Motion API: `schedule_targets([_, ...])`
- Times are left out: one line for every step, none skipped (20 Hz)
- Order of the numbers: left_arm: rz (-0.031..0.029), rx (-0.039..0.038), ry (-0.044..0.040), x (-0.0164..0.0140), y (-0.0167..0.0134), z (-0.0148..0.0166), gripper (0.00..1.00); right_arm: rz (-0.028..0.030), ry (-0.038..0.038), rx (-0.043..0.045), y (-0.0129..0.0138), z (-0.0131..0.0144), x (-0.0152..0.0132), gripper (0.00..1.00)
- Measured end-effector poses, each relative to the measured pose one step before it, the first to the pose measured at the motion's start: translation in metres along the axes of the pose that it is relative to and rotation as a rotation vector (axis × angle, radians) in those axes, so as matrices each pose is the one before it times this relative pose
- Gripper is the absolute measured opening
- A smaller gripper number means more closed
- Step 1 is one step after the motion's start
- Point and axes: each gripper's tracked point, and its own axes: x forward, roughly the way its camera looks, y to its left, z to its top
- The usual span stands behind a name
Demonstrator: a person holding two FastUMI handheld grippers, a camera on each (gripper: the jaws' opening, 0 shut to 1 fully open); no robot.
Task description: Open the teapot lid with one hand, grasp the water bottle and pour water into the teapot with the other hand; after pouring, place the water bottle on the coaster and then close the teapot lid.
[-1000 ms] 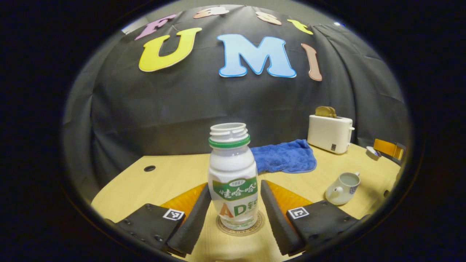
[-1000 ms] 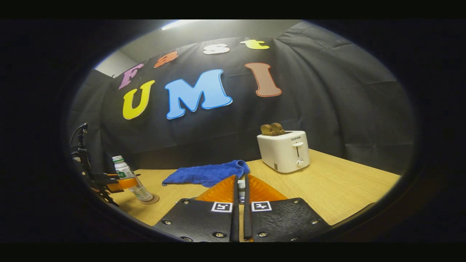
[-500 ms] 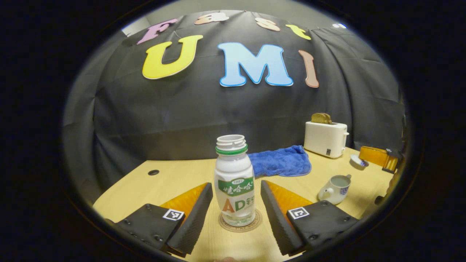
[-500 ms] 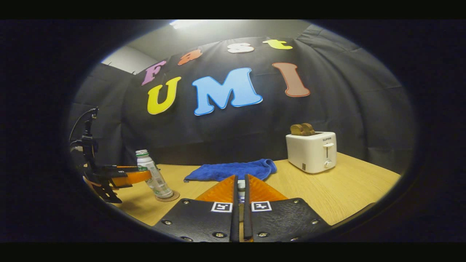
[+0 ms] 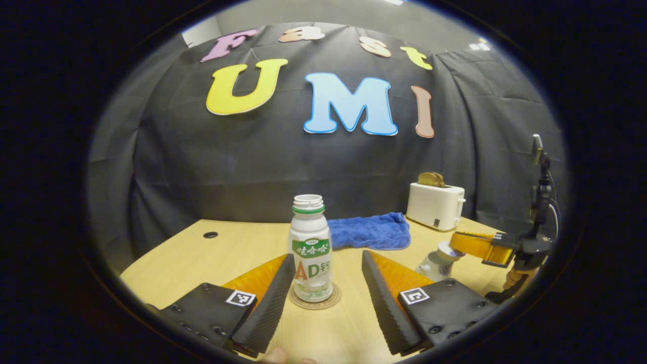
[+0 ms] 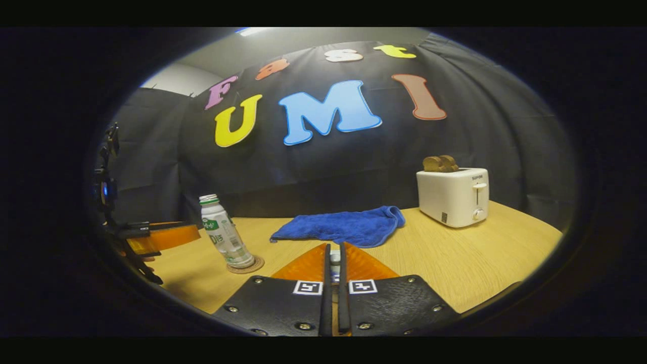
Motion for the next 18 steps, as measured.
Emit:
schedule_targets([-0.00408,-0.00789,-0.01150,-0.00385,-0.00026,0.00424,0.94,-0.00288,0.00120,0.00175,-0.00074,0.00005,0.00118,0.05])
schedule_targets([-0.00316,-0.01066,-0.01195,-0.00504,-0.00127,0.00385,0.94,-0.00023,0.00101,0.00354,0.00084,-0.00095,0.00117,0.05])
schedule_targets([-0.00216,-0.01015,-0.00895,-0.00416,-0.00024,0.00270,0.94,-0.00013,0.00374,0.00212,0.00011,-0.00131,0.00211,0.05])
schedule_targets([-0.00171,-0.00724,-0.00568,-0.00486,-0.00096,0.00206,0.94,-0.00223,0.00613,-0.00191,0.00003,-0.00230,0.00213,0.00])
schedule_targets([0.00152,-0.00167,-0.00568,-0.00204,0.00193,0.00226,0.94,-0.00591,0.00987,-0.00620,0.00021,-0.00202,0.00130,0.00])
schedule_targets([0.00276,0.00271,-0.00601,-0.00369,0.00034,0.00156,0.94,0.00191,0.00215,-0.00620,0.00165,-0.00105,0.00096,0.05])
schedule_targets([0.00161,0.00551,-0.00430,-0.00313,0.00152,0.00096,0.94,-0.00528,-0.00362,-0.00956,0.00024,0.00092,-0.00023,0.05])
schedule_targets([0.00466,0.00463,-0.00300,-0.00334,0.00107,0.00051,0.94,-0.00544,-0.00088,-0.00854,-0.00134,-0.00006,0.00077,0.00])
schedule_targets([0.00932,0.00279,-0.00299,-0.00217,0.00350,-0.00037,0.94,-0.00082,0.00094,-0.00415,-0.00049,-0.00090,0.00046,0.02])
schedule_targets([0.00795,-0.00062,-0.00324,-0.00241,0.00251,0.00068,0.94,-0.00051,-0.00140,-0.00239,0.00035,-0.00022,0.00069,0.05])
schedule_targets([0.00055,-0.00201,-0.00192,-0.00156,-0.00074,-0.00050,0.94,-0.00283,-0.00028,-0.00125,-0.00069,0.00035,0.00184,0.05])
schedule_targets([-0.00086,-0.00126,0.00196,-0.00313,0.00039,-0.00193,0.94,-0.00277,-0.00004,0.00152,-0.00073,-0.00037,0.00096,0.05])
schedule_targets([0.00030,-0.00016,0.00123,-0.00130,-0.00092,-0.00076,0.94,-0.00259,0.00032,0.00037,0.00006,-0.00040,0.00110,0.05])
schedule_targets([-0.00184,0.00104,0.00114,0.00030,0.00091,-0.00058,0.94,-0.00642,0.00100,-0.00202,-0.00066,-0.00027,0.00196,0.05])
schedule_targets([-0.00164,0.00015,-0.00169,-0.00043,0.00033,0.00007,0.94,-0.00747,0.00618,-0.00437,-0.00109,-0.00077,0.00159,0.05])
schedule_targets([0.00285,-0.00283,-0.00221,0.00001,-0.00005,0.00037,0.94,-0.00214,0.00584,-0.00159,-0.00010,-0.00235,0.00149,0.05])
schedule_targets([0.00086,-0.00231,-0.00052,-0.00052,0.00021,-0.00074,0.94,-0.00028,-0.00309,-0.00208,-0.00058,-0.00009,-0.00054,0.22])
schedule_targets([0.00035,-0.00062,0.00028,-0.00198,0.00039,-0.00230,0.94,-0.00274,0.00063,-0.00275,0.00013,-0.00024,0.00119,0.05])
